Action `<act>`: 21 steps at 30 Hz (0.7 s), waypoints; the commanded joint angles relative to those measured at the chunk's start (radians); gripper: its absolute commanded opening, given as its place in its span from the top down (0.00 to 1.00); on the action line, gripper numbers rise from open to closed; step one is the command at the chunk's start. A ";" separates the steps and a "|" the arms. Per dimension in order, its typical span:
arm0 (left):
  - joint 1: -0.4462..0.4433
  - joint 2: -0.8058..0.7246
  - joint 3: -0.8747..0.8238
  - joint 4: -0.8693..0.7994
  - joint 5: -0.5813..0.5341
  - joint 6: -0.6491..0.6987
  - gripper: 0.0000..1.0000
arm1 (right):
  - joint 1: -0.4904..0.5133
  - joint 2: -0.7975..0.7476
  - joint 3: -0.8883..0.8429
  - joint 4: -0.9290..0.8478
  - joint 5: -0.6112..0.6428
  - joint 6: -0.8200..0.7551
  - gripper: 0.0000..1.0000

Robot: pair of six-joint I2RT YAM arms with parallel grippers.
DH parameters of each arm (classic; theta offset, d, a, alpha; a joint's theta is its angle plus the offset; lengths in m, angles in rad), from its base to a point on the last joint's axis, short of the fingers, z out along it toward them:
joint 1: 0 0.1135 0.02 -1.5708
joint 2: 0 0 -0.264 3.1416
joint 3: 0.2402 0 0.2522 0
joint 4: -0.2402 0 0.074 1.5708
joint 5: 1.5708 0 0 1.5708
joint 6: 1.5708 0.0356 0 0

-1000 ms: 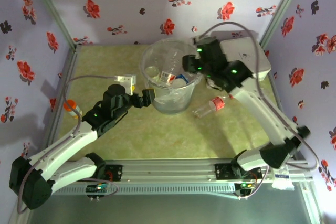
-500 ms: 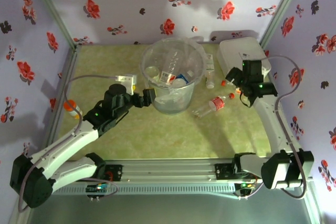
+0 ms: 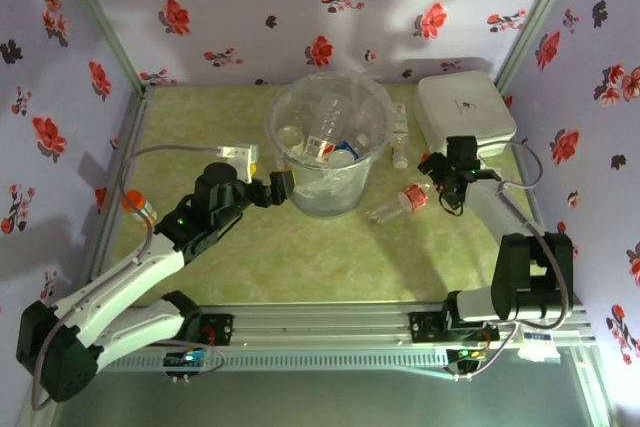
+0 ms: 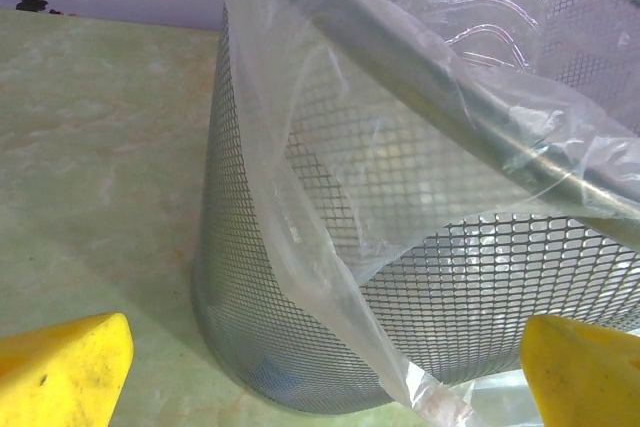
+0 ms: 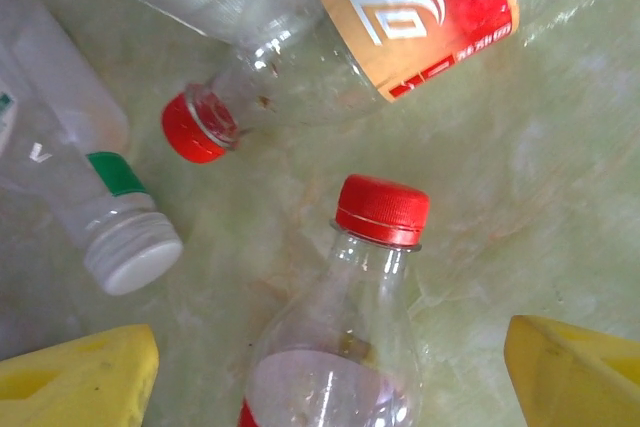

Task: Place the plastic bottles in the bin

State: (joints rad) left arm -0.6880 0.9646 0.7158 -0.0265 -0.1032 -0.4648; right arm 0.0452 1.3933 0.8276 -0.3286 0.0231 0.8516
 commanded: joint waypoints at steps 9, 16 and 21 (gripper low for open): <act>0.007 0.022 0.015 0.010 0.011 0.004 0.00 | -0.005 0.117 -0.053 0.165 -0.064 0.068 0.27; 0.006 0.016 0.014 0.003 0.010 0.001 0.00 | -0.007 0.085 -0.034 0.155 -0.060 0.040 0.53; 0.007 0.022 0.016 0.007 0.010 0.001 0.00 | -0.007 0.010 0.013 0.095 -0.048 0.010 0.70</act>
State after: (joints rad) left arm -0.6880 0.9863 0.7158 -0.0299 -0.1024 -0.4648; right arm 0.0452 1.4620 0.7879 -0.1970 -0.0345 0.8845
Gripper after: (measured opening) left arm 0.998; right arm 0.320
